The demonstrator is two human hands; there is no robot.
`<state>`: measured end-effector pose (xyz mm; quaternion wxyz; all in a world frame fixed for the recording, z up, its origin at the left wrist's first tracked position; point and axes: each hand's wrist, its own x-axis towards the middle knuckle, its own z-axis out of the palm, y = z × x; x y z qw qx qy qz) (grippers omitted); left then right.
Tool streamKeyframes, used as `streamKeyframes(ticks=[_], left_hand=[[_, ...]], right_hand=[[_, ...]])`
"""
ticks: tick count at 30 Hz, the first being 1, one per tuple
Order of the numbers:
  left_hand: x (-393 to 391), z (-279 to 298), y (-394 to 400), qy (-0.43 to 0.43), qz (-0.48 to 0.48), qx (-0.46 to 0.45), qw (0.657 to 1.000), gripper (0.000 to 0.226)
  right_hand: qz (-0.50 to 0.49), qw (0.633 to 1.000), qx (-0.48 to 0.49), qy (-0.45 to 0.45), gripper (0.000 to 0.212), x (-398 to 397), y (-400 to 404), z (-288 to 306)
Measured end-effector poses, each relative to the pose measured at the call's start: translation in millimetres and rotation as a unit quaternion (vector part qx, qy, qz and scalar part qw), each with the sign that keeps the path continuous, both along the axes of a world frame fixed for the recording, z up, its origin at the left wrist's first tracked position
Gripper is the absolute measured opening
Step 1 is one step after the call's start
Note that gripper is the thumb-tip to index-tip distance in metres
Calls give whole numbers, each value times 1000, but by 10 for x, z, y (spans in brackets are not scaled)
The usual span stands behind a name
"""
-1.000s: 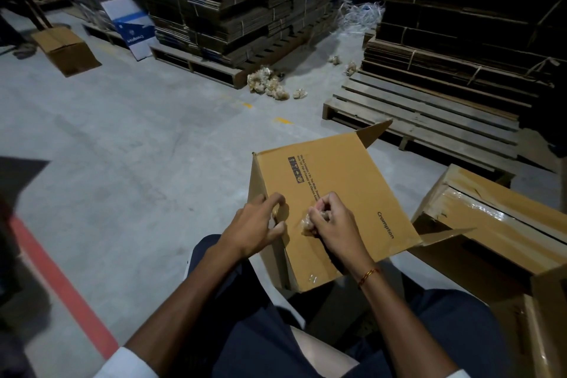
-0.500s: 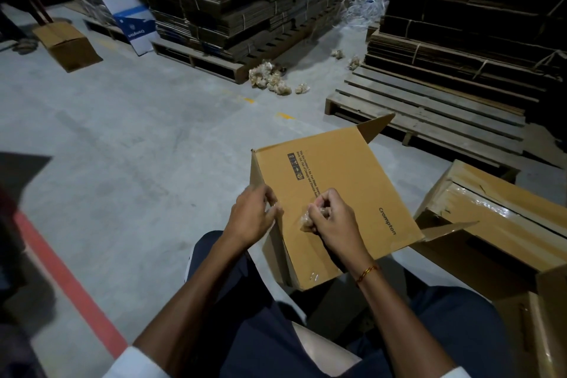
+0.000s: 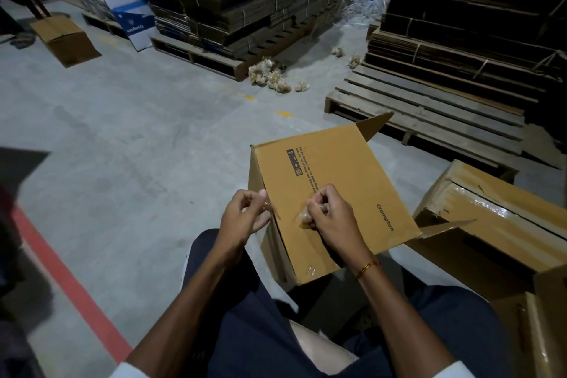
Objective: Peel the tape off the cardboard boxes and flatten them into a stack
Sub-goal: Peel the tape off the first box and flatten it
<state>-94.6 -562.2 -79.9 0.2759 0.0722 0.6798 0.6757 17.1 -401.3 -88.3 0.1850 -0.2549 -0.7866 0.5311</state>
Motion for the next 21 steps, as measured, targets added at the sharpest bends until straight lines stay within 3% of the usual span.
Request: streamKeyframes(ticks=[3,5,7,11,17,19,21], left_hand=[[88,93,111,167,-9,-208,964,57],[108,97,184,267,-23,-276,923,53],[136,80,213,300,-9,-280,912,45],[128,16,113,281,30,-241,928,31],[-50,-111,-126,247,-33,-132,960,12],[-220,-76,-184,284,-96,-123,946,10],[-408,-6,-216,355,-169,-137,909,9]], right_hand=[[8,1000,11,4,18,-15,-19,17],[2,1000,18,-1,18,-4,-30,23],[-5,1000,24,-5,17,15,-18,2],[-11,1000,18,0,14,26,-18,-24],[0,1000,-21,16,15,2,-32,10],[2,1000,-25,11,14,6,-19,13],[7,1000,-19,7,13,17,-13,33]])
